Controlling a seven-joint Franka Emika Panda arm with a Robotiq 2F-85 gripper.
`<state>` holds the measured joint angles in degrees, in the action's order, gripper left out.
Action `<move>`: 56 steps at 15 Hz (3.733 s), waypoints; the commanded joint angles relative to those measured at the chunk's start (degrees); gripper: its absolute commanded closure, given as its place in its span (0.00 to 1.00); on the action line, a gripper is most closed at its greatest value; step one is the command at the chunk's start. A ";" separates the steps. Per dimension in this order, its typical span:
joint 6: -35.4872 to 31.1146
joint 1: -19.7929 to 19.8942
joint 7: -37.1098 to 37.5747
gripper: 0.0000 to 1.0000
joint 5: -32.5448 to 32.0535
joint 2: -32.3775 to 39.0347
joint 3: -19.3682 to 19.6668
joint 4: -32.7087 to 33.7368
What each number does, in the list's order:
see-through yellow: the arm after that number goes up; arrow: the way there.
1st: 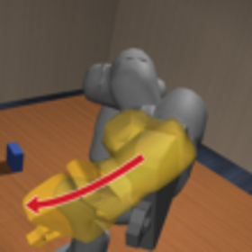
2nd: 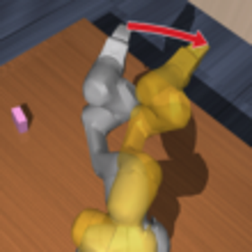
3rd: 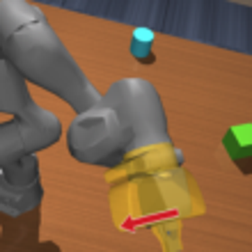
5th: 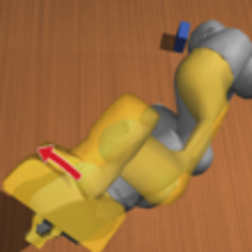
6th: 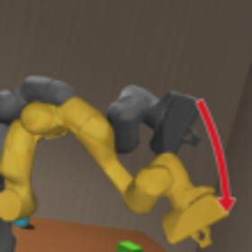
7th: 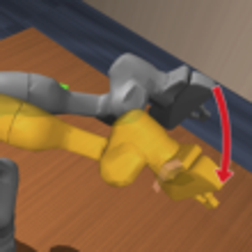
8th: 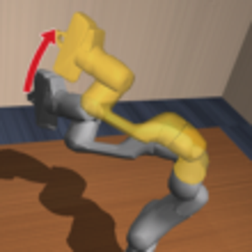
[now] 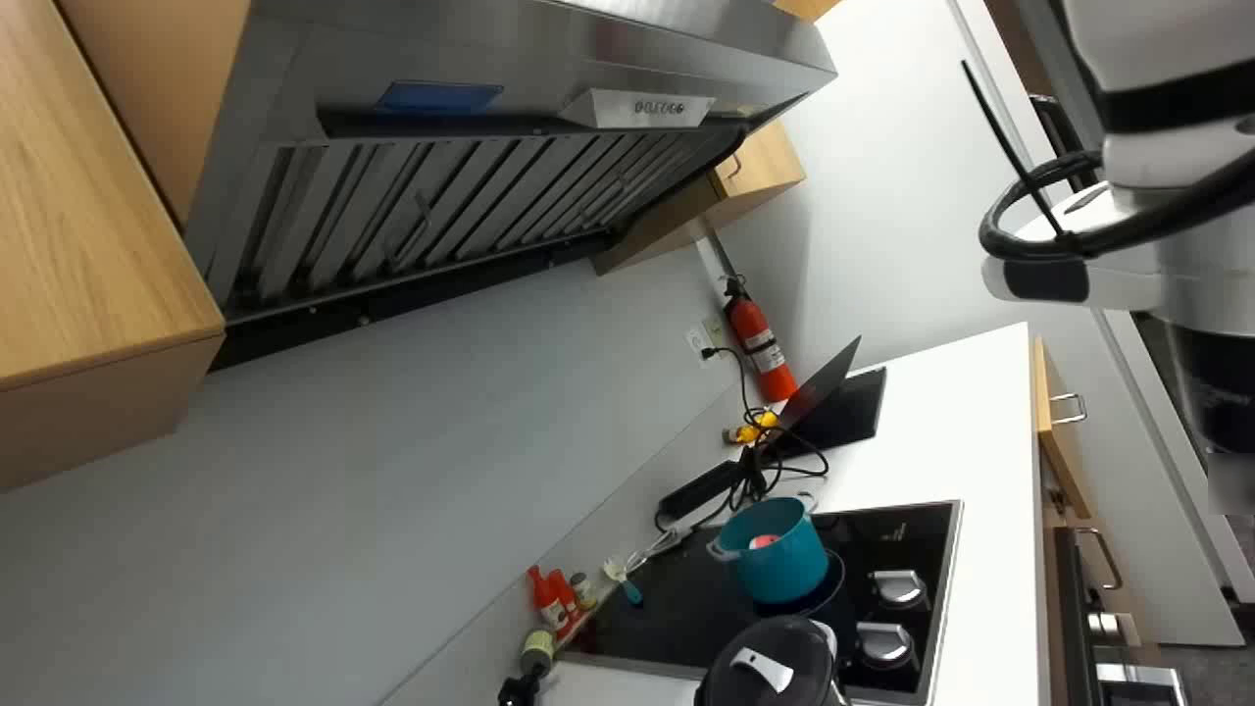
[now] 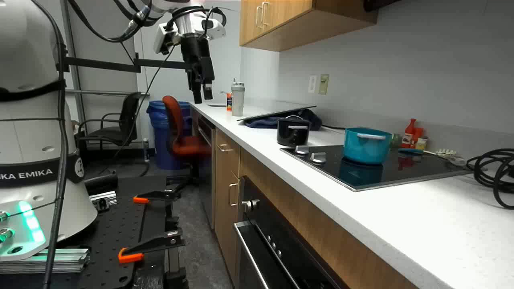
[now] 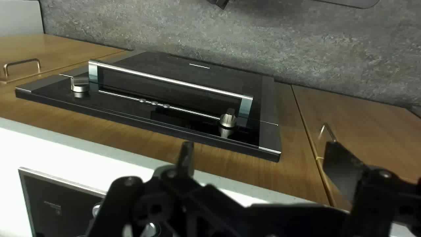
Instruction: Place the lid on the blue pot
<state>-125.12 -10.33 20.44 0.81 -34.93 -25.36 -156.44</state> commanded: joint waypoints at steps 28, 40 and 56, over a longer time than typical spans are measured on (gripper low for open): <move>0.15 -0.82 1.76 0.00 -2.52 0.48 1.12 0.06; -5.06 5.86 13.95 0.00 -19.57 22.98 2.09 22.28; -5.10 4.81 13.80 0.00 -19.44 22.24 2.71 21.11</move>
<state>-130.45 -3.35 33.88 -18.05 -12.89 -24.76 -135.41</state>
